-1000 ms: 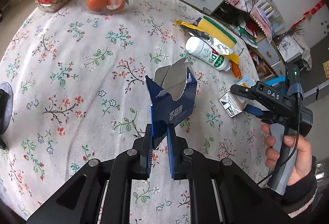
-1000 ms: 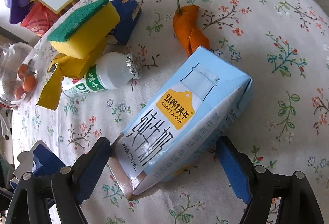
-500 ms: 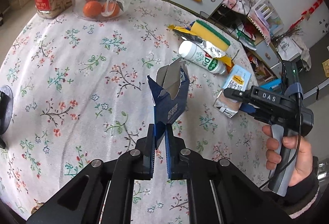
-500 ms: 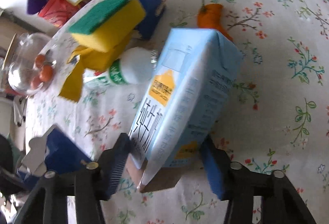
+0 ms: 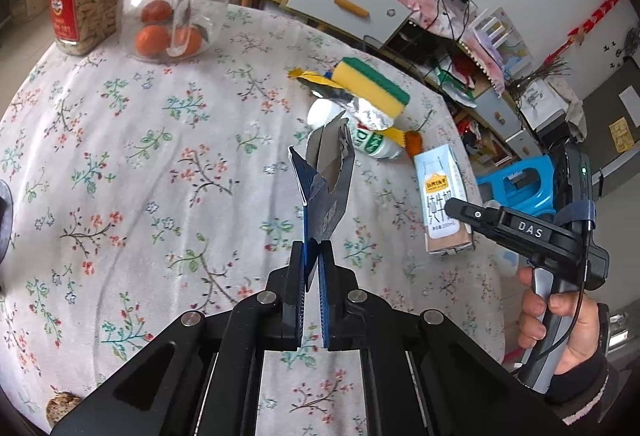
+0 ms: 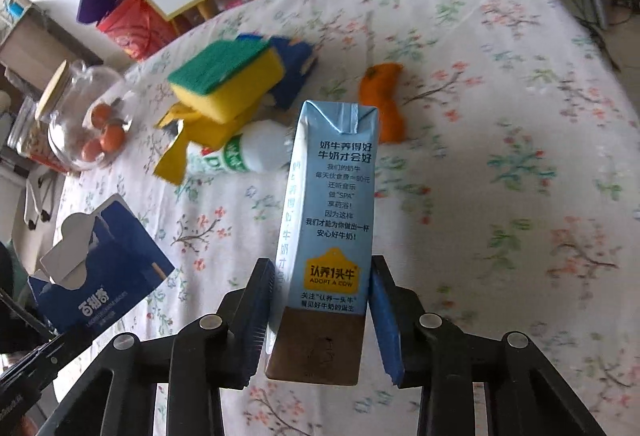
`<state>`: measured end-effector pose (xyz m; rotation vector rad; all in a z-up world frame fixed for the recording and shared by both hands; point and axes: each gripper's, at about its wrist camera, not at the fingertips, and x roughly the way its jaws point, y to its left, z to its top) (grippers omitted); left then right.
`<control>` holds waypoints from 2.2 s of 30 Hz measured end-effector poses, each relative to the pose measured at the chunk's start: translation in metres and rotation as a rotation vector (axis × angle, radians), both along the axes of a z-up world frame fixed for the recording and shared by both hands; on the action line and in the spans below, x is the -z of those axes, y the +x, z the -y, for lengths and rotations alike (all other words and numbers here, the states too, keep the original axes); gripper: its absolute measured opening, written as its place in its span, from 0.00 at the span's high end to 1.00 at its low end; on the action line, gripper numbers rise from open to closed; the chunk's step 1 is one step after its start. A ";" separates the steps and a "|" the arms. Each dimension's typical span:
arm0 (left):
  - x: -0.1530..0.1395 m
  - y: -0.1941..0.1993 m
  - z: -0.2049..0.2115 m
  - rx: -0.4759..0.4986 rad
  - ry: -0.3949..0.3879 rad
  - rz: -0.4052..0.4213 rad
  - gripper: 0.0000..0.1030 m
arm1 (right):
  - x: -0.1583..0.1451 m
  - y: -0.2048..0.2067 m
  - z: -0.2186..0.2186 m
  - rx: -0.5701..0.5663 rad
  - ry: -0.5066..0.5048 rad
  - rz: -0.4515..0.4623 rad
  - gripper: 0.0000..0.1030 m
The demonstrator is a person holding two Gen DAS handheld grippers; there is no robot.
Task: Collect trash
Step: 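Grasp the light blue milk carton with the right tool and lift it, then carry the tissue box and milk carton over the white bin and open both tools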
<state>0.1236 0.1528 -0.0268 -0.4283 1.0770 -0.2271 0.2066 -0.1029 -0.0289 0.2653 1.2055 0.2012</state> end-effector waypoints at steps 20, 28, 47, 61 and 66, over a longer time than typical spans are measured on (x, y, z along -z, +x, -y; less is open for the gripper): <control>-0.020 0.018 0.091 0.111 -0.023 0.044 0.95 | -0.034 -0.038 0.153 0.239 0.031 0.052 0.60; -0.019 0.023 0.150 0.199 -0.020 0.044 0.95 | -0.040 -0.058 0.241 0.396 0.054 0.059 0.60; -0.011 0.038 0.284 0.410 0.043 0.042 0.95 | -0.037 -0.086 0.348 0.622 0.117 0.055 0.48; 0.012 0.056 0.398 0.560 0.085 0.011 0.94 | -0.061 -0.143 0.379 0.625 -0.103 0.092 0.37; 0.020 0.065 0.427 0.581 0.088 -0.004 0.94 | -0.072 -0.153 0.379 0.626 -0.110 0.118 0.36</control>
